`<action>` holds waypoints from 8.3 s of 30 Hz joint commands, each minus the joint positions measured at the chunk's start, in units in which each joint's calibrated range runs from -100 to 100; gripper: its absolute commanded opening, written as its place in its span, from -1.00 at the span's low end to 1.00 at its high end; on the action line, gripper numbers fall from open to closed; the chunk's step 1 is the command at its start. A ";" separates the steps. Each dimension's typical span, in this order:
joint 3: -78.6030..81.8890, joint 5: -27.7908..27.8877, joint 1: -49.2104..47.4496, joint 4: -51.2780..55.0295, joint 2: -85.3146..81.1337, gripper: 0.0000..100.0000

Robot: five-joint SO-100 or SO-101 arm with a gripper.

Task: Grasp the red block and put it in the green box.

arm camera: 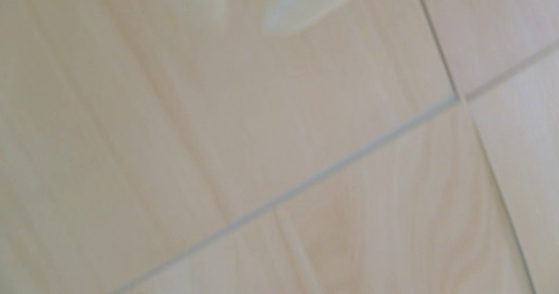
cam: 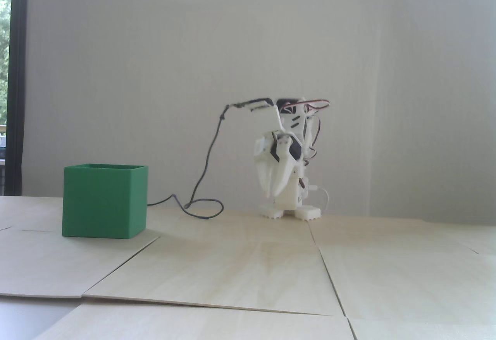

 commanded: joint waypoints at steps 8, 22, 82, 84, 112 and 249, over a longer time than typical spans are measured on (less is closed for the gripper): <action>23.84 -0.02 -6.39 0.28 -20.44 -0.95; 23.84 -0.54 -13.47 17.23 -24.23 -0.95; 23.84 -0.49 -13.63 24.90 -24.15 -0.95; 23.84 -0.49 -13.63 24.90 -24.15 -0.95; 23.84 -0.49 -13.71 24.90 -24.15 -0.95; 23.84 -0.49 -13.71 24.90 -24.15 -0.95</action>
